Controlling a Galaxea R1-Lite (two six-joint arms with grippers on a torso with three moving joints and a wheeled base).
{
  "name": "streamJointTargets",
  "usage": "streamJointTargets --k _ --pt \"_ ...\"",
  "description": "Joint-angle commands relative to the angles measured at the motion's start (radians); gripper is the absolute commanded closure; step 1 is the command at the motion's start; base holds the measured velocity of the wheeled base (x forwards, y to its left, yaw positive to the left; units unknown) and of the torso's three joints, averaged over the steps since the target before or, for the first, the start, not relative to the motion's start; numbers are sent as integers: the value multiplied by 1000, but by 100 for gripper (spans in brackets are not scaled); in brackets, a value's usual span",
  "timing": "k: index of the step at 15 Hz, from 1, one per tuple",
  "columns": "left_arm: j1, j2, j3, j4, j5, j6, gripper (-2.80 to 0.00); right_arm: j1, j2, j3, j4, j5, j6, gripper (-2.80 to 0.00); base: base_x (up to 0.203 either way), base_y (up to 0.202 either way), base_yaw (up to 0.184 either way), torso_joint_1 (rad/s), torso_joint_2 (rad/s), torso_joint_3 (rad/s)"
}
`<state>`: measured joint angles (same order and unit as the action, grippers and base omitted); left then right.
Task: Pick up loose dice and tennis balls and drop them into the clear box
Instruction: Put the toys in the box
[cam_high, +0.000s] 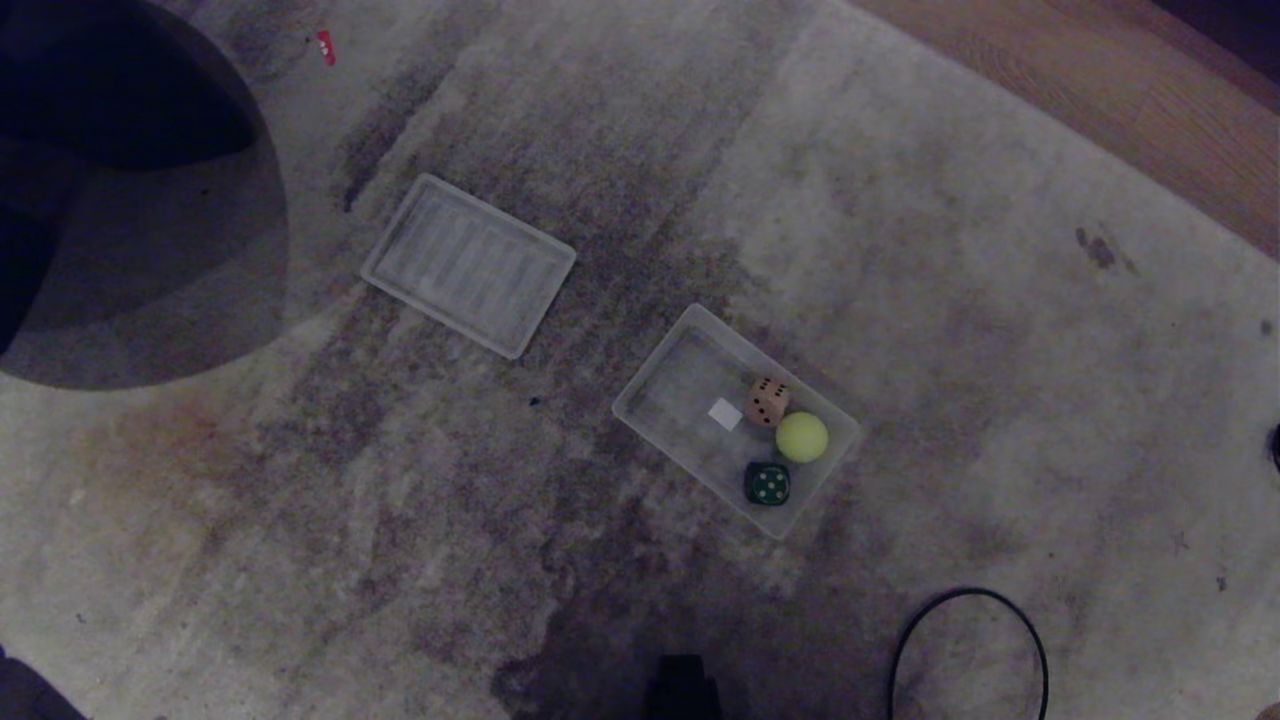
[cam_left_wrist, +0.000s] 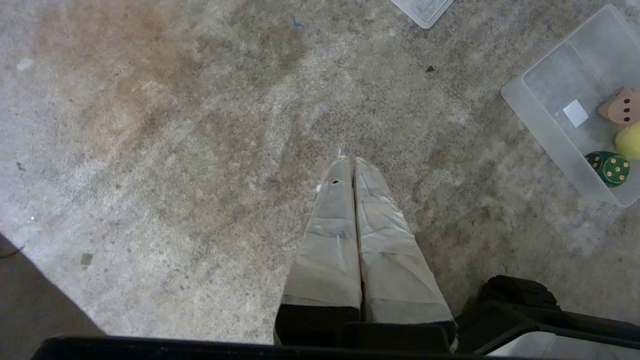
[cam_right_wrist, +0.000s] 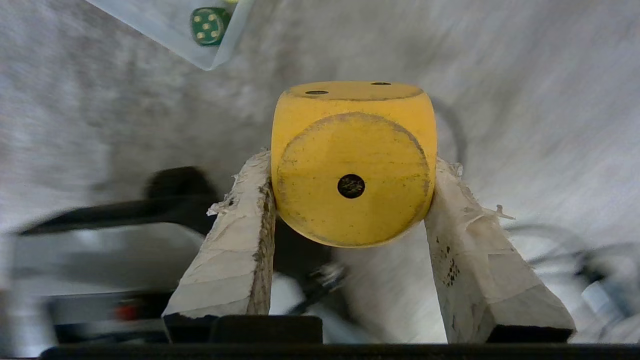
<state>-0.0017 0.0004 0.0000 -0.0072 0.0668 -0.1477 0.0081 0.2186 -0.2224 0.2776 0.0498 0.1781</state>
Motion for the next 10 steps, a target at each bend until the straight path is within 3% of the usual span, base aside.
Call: streamJointTargets --k 1,7,10 --pt "0 0 0 0 1 -1 0 1 289 -82 -54 23 77 0 0 0 0 0 0 0" --pt "0 1 0 0 1 -1 0 52 935 -194 -471 57 198 0 0 0 0 0 0 0" --pt "0 0 0 0 1 -1 0 117 1244 -290 -683 56 273 0 0 0 0 0 0 0"
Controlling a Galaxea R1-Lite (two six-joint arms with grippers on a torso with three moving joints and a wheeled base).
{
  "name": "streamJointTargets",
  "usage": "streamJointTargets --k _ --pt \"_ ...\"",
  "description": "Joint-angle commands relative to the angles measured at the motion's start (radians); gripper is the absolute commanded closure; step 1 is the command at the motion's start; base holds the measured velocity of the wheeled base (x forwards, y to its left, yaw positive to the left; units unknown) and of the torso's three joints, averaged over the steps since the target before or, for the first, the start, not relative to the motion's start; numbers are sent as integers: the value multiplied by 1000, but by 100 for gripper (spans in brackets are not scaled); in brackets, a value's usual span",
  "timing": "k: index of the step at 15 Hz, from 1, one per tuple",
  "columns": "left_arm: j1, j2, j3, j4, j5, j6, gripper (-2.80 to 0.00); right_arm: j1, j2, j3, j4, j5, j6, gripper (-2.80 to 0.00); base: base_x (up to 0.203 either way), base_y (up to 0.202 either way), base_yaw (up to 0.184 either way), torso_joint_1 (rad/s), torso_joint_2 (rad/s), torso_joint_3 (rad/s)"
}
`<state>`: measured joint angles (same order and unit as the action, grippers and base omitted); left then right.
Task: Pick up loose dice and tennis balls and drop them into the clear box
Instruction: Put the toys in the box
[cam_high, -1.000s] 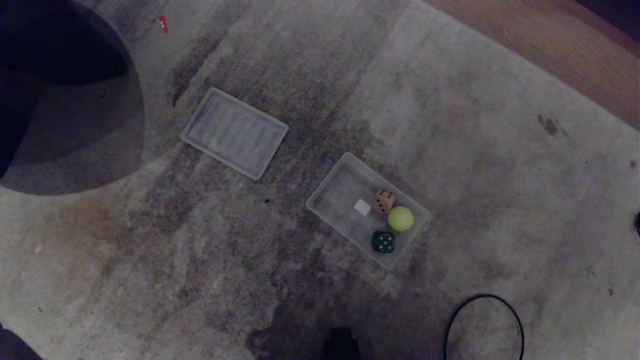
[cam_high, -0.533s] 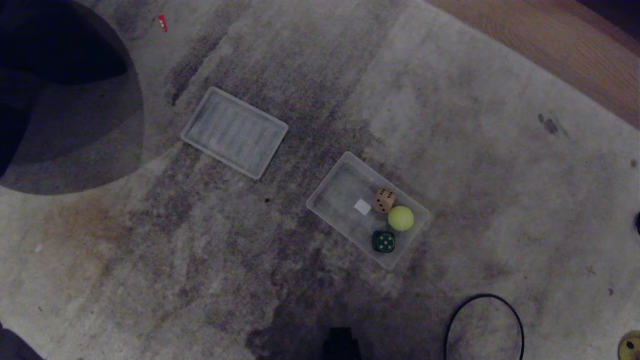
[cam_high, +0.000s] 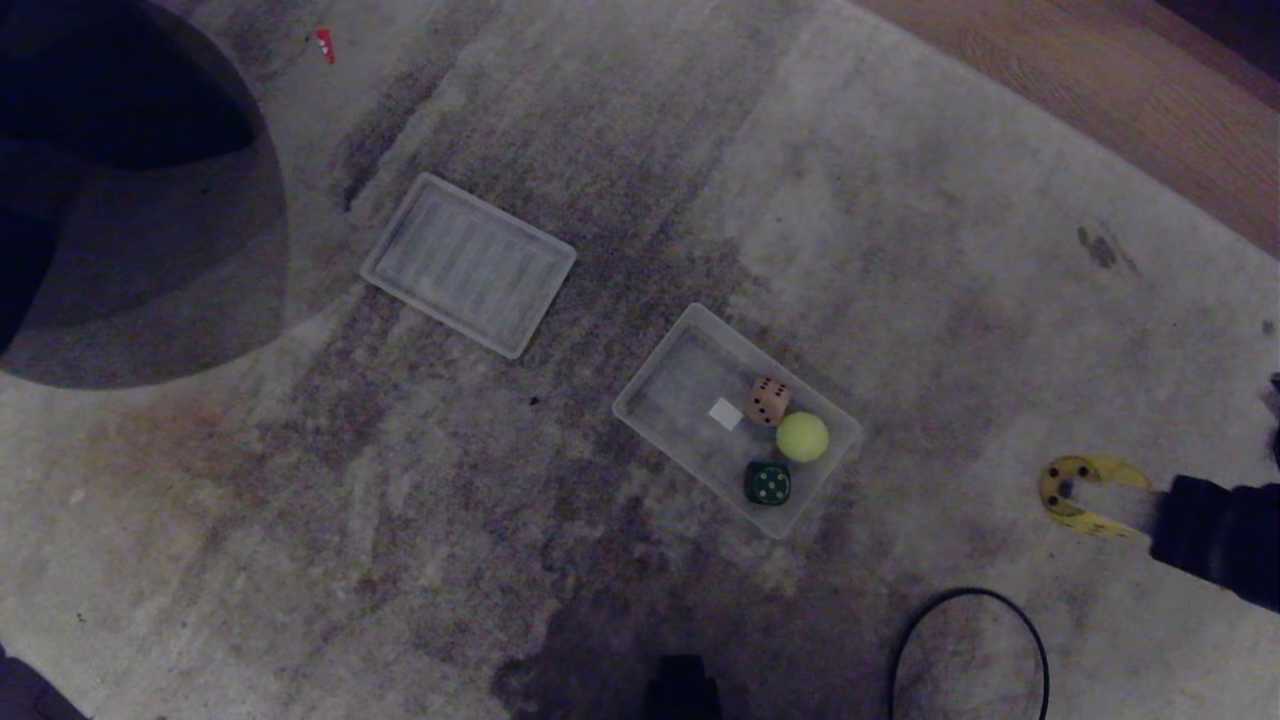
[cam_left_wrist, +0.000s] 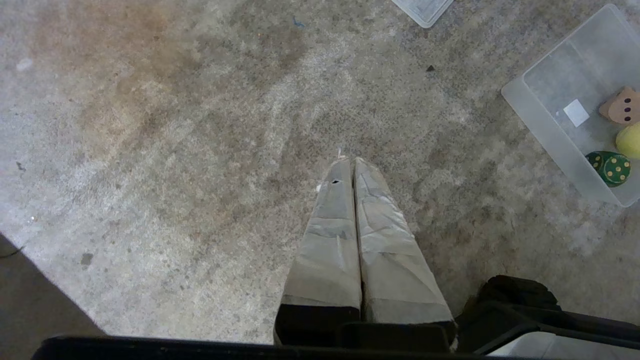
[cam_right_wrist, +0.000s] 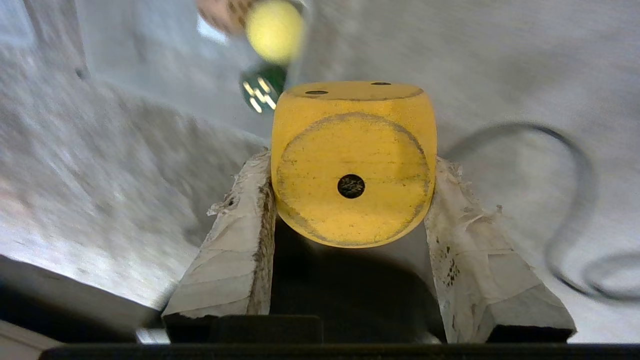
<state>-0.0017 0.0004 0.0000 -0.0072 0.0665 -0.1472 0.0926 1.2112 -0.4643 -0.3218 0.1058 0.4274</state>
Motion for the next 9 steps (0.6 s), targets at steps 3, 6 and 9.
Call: streamJointTargets --k 3,6,9 --pt "0 1 0 0 1 -2 0 140 485 -268 -170 -1 172 0 0 0 0 0 0 0" --pt "0 0 0 0 1 -2 0 251 651 -438 -195 5 244 0 0 0 0 0 0 0" --pt "0 1 0 0 1 -2 0 299 796 -549 -207 0 247 0 0 0 0 0 0 0"
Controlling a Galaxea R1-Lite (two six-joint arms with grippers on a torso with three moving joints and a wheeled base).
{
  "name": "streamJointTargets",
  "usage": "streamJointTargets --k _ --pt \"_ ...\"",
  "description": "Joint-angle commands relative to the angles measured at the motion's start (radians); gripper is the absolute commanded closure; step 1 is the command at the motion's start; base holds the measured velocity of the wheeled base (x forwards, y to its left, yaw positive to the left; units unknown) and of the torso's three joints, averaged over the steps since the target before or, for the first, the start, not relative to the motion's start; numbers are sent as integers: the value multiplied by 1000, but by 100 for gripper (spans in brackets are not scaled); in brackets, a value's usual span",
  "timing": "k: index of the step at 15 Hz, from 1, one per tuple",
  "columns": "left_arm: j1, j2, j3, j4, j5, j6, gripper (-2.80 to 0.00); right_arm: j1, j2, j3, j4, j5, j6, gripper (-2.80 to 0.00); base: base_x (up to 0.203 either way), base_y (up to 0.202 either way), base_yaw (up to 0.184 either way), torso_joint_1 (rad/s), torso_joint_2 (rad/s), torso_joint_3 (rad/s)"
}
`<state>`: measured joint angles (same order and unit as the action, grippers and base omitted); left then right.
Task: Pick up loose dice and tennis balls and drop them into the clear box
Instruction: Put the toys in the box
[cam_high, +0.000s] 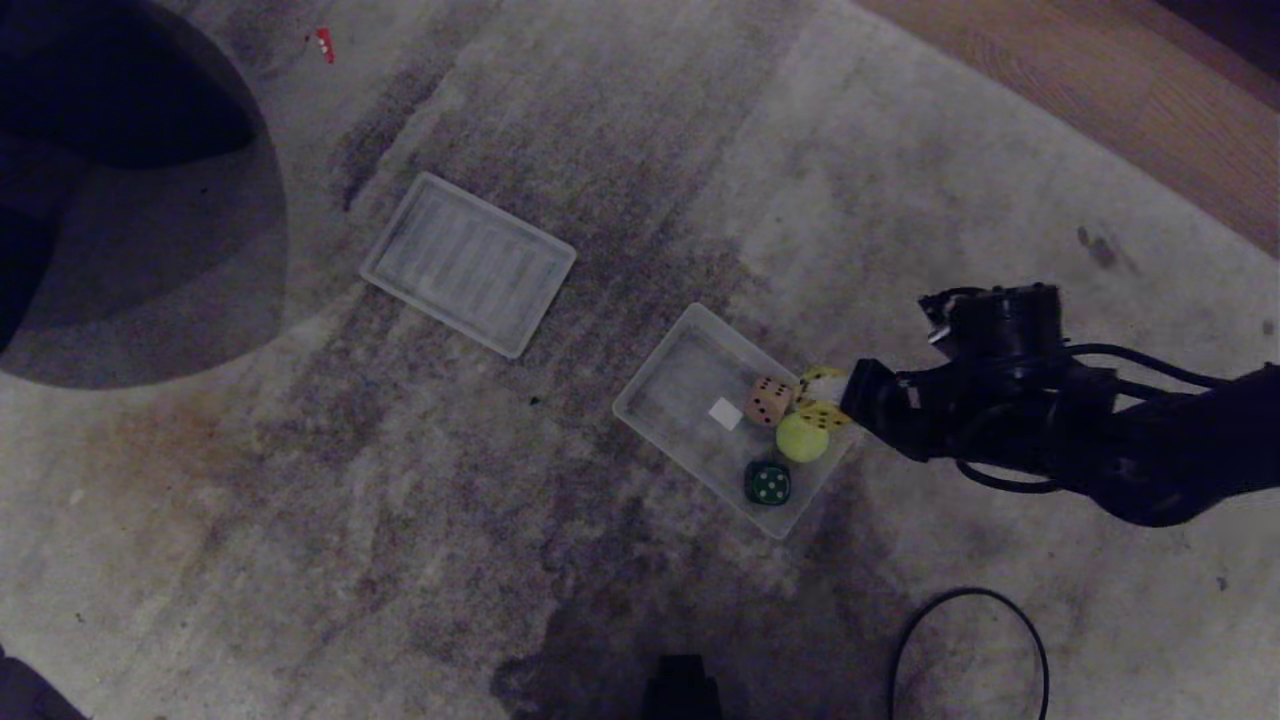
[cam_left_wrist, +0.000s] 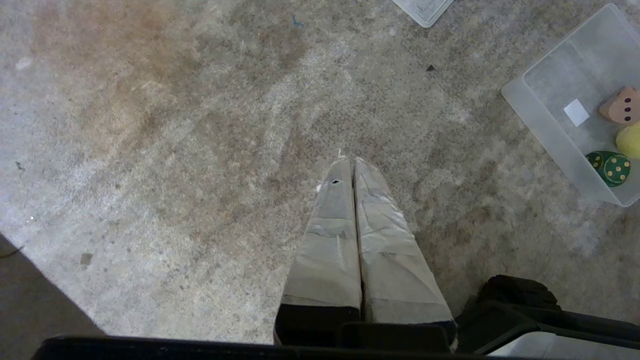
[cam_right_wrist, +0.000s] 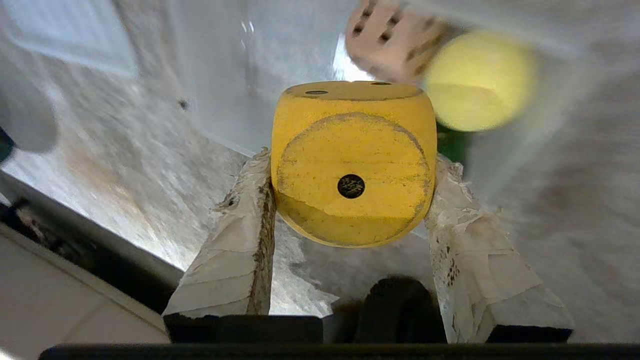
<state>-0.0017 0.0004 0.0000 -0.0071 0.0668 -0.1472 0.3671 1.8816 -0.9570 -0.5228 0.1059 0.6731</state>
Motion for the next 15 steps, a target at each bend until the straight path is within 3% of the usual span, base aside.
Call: streamJointTargets --k 1,7,8,15 --pt "0 0 0 -1 1 -2 0 30 167 -90 -12 0 -4 0 0 0 0 0 0 0" --pt "0 0 0 -1 1 -2 0 35 260 -164 -178 -2 -18 0 0 0 0 0 0 0" --pt "0 0 0 -1 1 -2 0 35 261 -164 -178 0 -28 -280 0 0 0 0 0 0" --pt "0 0 1 -1 1 -2 0 30 122 -90 -126 0 -72 -280 0 0 0 0 0 0"
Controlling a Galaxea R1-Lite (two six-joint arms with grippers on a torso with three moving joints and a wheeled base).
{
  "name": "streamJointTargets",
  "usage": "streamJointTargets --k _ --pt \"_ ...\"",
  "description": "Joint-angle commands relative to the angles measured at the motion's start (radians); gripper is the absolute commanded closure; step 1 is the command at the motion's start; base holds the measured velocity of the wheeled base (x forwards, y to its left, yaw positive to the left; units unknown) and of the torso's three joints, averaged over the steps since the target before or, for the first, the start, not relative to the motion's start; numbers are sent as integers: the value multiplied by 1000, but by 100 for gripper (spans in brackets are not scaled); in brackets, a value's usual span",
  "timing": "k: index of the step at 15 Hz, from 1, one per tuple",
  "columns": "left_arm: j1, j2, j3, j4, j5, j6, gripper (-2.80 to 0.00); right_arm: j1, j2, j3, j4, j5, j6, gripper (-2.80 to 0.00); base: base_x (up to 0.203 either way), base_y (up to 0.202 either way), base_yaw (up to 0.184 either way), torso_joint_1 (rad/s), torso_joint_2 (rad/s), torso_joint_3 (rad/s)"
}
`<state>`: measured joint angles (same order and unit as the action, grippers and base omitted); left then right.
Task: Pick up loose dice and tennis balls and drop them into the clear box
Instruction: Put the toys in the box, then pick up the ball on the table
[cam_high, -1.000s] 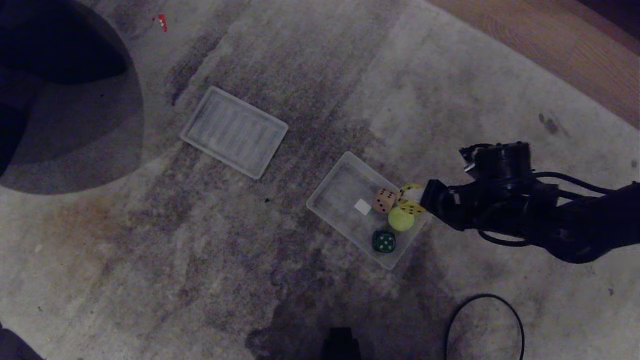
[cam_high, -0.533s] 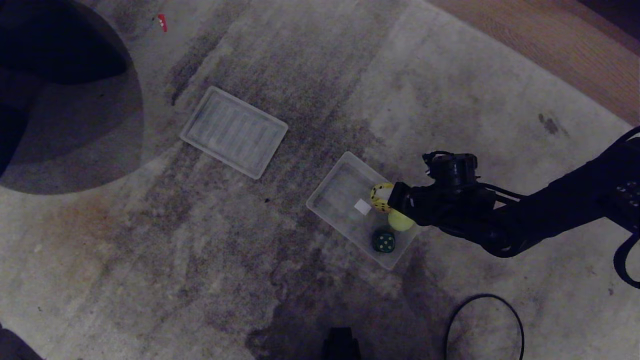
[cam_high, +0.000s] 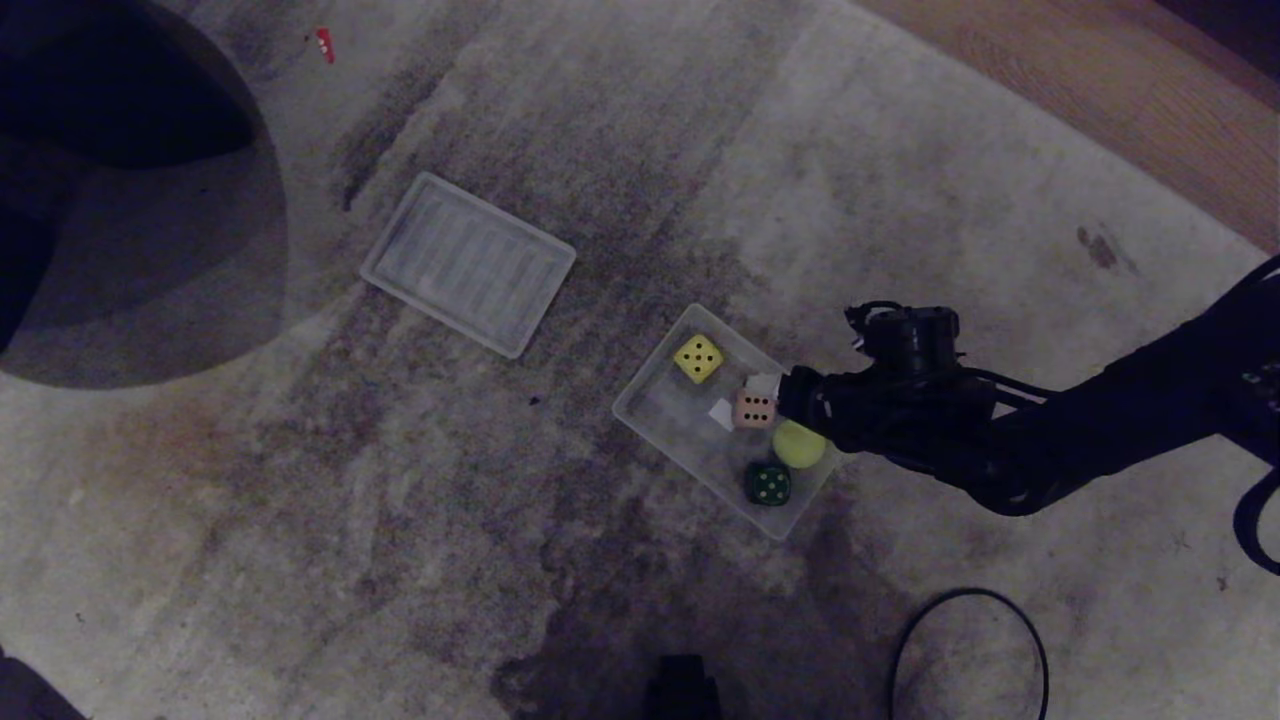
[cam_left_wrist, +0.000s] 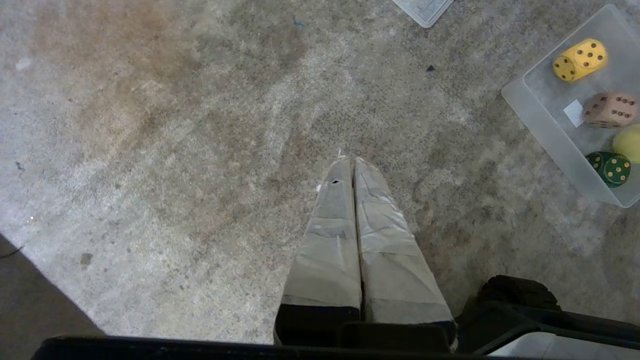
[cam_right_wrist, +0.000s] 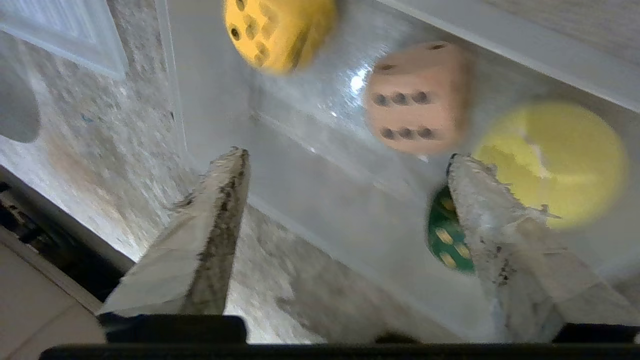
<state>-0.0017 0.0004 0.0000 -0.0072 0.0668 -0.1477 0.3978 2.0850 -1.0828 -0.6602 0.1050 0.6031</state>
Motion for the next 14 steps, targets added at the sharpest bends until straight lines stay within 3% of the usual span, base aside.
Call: streamJointTargets --k 1,4,5,11,14 --pt "0 1 1 0 1 -1 0 -2 -141 76 33 2 -10 -280 0 0 0 0 0 0" --pt "0 0 0 0 1 -1 0 -10 -373 233 107 8 -42 -280 0 0 0 0 0 0" --pt "0 0 0 0 1 -1 0 -12 -462 293 137 11 -55 0 0 0 0 0 0 0" --pt "0 1 0 0 0 -1 0 -37 -949 540 478 7 -155 0 0 0 0 0 0 0" --pt "0 0 0 0 1 -1 0 -178 -1166 659 621 7 -272 0 0 0 0 0 0 0"
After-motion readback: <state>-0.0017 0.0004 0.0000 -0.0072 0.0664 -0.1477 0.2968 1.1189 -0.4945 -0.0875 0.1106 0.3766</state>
